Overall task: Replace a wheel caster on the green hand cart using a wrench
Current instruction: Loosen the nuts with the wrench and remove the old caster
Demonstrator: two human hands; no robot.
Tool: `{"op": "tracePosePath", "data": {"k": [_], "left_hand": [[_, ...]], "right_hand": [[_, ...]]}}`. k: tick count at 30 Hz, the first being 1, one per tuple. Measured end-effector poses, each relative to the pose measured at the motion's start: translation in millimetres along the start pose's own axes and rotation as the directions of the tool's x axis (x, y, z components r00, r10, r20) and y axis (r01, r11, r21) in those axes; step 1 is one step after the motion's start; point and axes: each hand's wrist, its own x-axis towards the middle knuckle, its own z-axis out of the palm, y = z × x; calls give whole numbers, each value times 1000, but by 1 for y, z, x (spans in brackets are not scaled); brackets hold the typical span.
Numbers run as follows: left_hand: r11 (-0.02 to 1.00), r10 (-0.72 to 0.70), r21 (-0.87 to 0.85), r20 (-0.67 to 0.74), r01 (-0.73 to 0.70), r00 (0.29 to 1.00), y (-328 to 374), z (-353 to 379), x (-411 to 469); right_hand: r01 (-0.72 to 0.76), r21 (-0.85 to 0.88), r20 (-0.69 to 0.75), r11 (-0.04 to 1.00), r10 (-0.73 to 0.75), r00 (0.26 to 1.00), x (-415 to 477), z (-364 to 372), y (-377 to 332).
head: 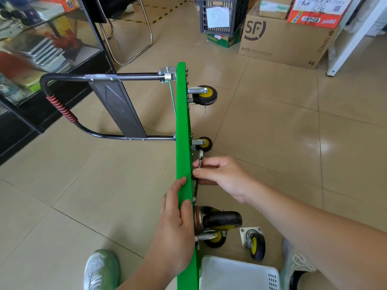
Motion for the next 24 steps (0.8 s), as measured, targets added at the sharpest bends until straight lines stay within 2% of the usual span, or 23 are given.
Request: {"op": "tracePosePath", "data": {"k": [12,17,20,24], "left_hand": [[1000,-8,14,22,8,1000,0,2,-1],[1000,-15,20,21,14,1000,1,2,-1],[1000,-16,19,16,16,1000,3,2,-2],[1000,-11,19,5,11,1000,3,2,0]], "right_hand": [[102,-66,10,993,-102,995,-33,3,1],[201,-65,-127,977,-208,970,-20,-6,-21],[178,-15,-179,984,-178,968,-4,-19,-31],[93,58,-162,994,-83,983,18,-18,-18]]}}
